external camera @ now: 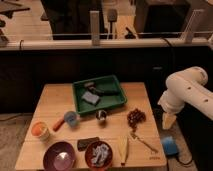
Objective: Place eraser in purple bowl
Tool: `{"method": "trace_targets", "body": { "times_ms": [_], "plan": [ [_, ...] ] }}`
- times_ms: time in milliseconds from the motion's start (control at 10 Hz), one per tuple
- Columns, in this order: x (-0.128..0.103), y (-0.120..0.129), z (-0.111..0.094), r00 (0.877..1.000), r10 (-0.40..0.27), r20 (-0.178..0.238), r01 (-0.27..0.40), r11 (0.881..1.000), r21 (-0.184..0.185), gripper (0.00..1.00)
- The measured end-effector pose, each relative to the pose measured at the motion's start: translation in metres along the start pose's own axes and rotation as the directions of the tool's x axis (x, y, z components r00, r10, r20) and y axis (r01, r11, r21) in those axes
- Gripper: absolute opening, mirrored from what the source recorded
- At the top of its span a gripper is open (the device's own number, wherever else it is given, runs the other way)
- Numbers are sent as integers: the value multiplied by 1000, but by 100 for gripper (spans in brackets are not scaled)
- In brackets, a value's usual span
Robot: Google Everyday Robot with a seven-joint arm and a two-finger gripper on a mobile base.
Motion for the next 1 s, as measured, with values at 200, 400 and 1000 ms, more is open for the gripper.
{"method": "trace_targets", "body": {
  "times_ms": [200,400,1000],
  "plan": [
    [0,0,0,1000,0,0,0,1000,0,80],
    [0,0,0,1000,0,0,0,1000,0,80],
    [-25,9,4,998,-51,-21,51,999,-15,80]
  ]
}}
